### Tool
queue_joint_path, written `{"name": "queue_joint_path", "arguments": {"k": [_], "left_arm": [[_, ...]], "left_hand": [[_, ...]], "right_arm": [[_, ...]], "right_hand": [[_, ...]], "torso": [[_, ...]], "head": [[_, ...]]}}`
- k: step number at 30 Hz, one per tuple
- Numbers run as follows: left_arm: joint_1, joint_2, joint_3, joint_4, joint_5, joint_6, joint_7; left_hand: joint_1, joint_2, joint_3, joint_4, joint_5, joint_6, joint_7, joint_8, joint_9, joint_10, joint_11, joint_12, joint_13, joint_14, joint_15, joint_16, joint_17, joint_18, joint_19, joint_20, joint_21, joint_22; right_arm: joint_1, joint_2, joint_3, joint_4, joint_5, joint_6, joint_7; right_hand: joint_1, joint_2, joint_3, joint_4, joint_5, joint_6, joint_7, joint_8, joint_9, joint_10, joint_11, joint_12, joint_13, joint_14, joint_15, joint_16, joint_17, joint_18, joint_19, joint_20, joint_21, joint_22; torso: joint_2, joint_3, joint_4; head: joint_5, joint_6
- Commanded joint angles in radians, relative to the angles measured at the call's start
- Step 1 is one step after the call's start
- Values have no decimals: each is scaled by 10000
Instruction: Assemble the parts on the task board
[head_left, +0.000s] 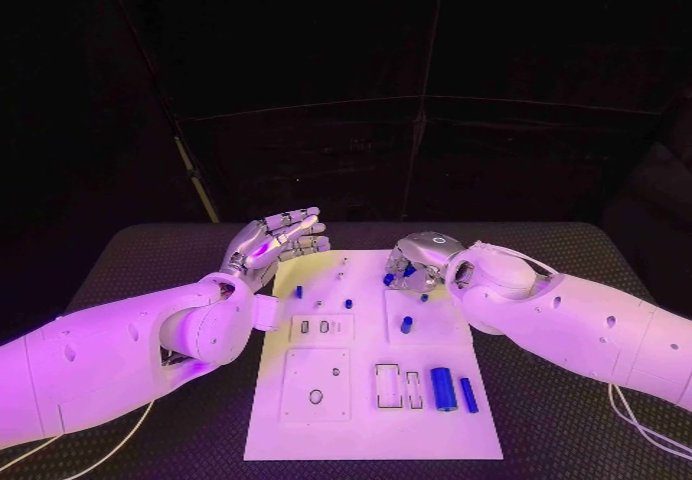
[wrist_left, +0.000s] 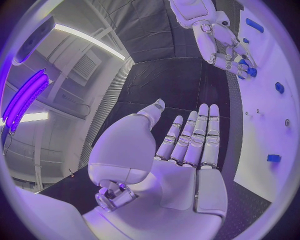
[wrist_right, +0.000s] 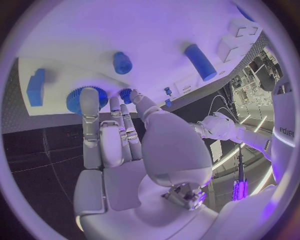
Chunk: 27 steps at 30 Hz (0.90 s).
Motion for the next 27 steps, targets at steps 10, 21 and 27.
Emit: {"name": "queue_joint_path", "arguments": {"k": [10, 21, 27], "left_arm": [[32, -24, 10, 24, -8, 84, 21], [44, -29, 10, 3, -8, 68, 13], [49, -37, 10, -6, -8, 61, 13]], "left_hand": [[81, 6, 9, -50, 32, 89, 986, 44, 13, 46, 7, 50, 2, 68, -13, 47, -16, 166, 68, -7, 39, -15], [87, 5, 9, -59, 32, 89, 985, 44, 11, 33, 8, 40, -1, 70, -13, 41, -19, 168, 77, -6, 42, -17], [91, 6, 10, -64, 32, 88, 985, 43, 10, 28, 8, 35, -2, 72, -14, 37, -21, 168, 82, -6, 43, -18]], "right_arm": [[43, 206, 6, -189, -91, 384, -147], [48, 295, 5, -273, -91, -14, -140], [48, 254, 6, -166, 72, -892, 66]], "right_hand": [[124, 5, 397, 172, 42, 181, -26, 27, 19, 296, -27, 81, 41, 520, -61, 169, 98, -69, -29, -49, 242, 178], [118, 78, 728, 425, 26, 589, -35, 156, 68, 564, -64, 127, 111, 522, -92, 267, 205, -83, -35, -69, 433, 359], [443, 192, 1187, 410, -193, 1121, -122, 345, 133, 880, -171, 216, 228, 526, -173, 332, 280, -85, -50, -132, 554, 461]], "torso": [[53, 12, -6], [79, 27, -4], [90, 34, -11]], "head": [[12, -78], [18, -112], [39, -80]]}}
